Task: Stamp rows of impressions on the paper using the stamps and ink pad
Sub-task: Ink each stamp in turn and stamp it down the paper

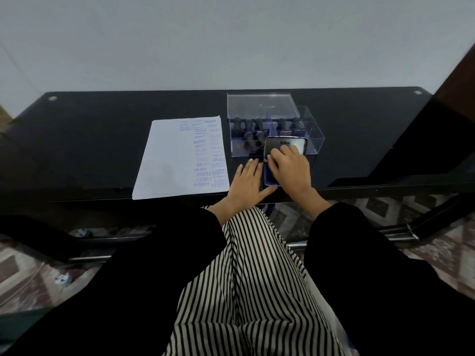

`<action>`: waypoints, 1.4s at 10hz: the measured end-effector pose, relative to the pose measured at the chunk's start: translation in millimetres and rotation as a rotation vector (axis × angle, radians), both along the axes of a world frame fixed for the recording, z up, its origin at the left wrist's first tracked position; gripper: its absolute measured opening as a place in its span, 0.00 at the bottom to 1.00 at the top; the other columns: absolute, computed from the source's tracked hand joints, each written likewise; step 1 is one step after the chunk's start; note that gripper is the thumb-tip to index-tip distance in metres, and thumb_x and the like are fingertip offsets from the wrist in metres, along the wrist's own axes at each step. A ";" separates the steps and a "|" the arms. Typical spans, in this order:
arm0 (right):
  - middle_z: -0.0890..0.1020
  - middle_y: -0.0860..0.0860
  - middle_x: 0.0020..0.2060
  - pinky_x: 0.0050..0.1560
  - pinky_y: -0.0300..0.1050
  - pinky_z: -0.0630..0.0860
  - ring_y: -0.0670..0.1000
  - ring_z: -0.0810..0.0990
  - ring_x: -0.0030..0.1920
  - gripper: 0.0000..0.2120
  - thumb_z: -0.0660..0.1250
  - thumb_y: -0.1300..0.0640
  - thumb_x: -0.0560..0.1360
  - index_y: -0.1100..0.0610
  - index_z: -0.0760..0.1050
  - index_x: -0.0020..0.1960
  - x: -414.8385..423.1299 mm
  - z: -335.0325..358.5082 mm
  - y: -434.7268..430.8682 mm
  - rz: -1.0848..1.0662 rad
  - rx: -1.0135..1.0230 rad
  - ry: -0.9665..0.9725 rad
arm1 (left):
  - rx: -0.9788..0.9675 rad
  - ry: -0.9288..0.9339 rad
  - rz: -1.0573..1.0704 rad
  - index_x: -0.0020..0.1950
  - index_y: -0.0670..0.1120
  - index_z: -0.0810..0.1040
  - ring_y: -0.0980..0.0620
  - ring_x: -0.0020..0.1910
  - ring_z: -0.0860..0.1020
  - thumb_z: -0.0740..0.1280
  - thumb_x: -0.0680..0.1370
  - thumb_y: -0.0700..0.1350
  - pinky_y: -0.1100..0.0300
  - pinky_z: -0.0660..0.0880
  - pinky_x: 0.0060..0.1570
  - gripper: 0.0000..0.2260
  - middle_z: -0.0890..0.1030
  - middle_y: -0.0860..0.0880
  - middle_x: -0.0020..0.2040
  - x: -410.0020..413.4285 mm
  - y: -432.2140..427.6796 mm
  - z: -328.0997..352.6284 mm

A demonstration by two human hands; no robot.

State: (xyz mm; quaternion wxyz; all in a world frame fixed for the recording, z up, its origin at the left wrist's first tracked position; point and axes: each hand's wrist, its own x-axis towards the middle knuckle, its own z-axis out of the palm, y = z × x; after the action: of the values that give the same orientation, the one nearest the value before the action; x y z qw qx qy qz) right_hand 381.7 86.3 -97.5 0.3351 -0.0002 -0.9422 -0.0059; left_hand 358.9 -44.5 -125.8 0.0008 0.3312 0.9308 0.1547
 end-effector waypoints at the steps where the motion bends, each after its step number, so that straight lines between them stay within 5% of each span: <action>1: 0.77 0.53 0.32 0.26 0.42 0.68 0.53 0.76 0.35 0.08 0.65 0.58 0.74 0.58 0.73 0.37 2.8 -4.2 -1.1 0.012 -0.037 0.034 | 0.001 0.001 -0.001 0.76 0.40 0.52 0.47 0.77 0.50 0.55 0.79 0.60 0.50 0.46 0.76 0.34 0.54 0.43 0.77 0.0 0.1 -0.3; 3: 0.75 0.54 0.31 0.25 0.41 0.68 0.54 0.75 0.33 0.09 0.72 0.65 0.68 0.61 0.71 0.34 4.3 -9.9 -3.7 0.073 -0.090 0.081 | -0.014 -0.005 0.004 0.76 0.40 0.52 0.48 0.77 0.49 0.54 0.79 0.61 0.50 0.46 0.76 0.34 0.53 0.43 0.77 -0.2 0.4 0.7; 4: 0.75 0.54 0.30 0.27 0.43 0.70 0.54 0.75 0.31 0.08 0.67 0.64 0.70 0.60 0.71 0.33 0.8 -11.9 -2.4 0.068 -0.057 0.115 | -0.023 -0.005 0.002 0.76 0.40 0.51 0.48 0.77 0.49 0.54 0.79 0.60 0.50 0.45 0.76 0.34 0.53 0.43 0.77 0.3 0.4 0.5; 5: 0.75 0.50 0.28 0.40 0.44 0.64 0.52 0.75 0.29 0.11 0.58 0.57 0.72 0.56 0.72 0.32 -4.8 -10.7 -0.1 0.002 0.033 0.144 | -0.030 0.000 0.004 0.76 0.41 0.51 0.48 0.77 0.49 0.54 0.79 0.60 0.50 0.45 0.76 0.34 0.53 0.44 0.77 0.0 0.2 0.0; 12: 0.73 0.55 0.29 0.29 0.47 0.70 0.54 0.71 0.29 0.09 0.58 0.63 0.72 0.60 0.68 0.33 2.0 -17.8 0.1 0.152 -0.113 0.157 | -0.046 0.005 0.005 0.76 0.40 0.51 0.48 0.77 0.48 0.53 0.79 0.61 0.49 0.45 0.76 0.34 0.53 0.43 0.77 0.8 0.9 0.6; 14: 0.73 0.57 0.29 0.28 0.45 0.68 0.56 0.71 0.29 0.10 0.67 0.67 0.69 0.62 0.69 0.33 -6.2 -6.9 -1.6 0.132 -0.185 0.016 | -0.022 -0.022 0.003 0.76 0.40 0.51 0.48 0.77 0.48 0.54 0.79 0.61 0.49 0.45 0.76 0.34 0.52 0.43 0.77 -0.2 0.2 3.2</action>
State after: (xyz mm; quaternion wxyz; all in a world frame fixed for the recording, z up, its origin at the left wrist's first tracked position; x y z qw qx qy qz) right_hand 375.5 84.8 -104.4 0.3406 0.0307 -0.9340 0.1030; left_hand 358.7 -44.3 -122.6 0.0144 0.3282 0.9328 0.1480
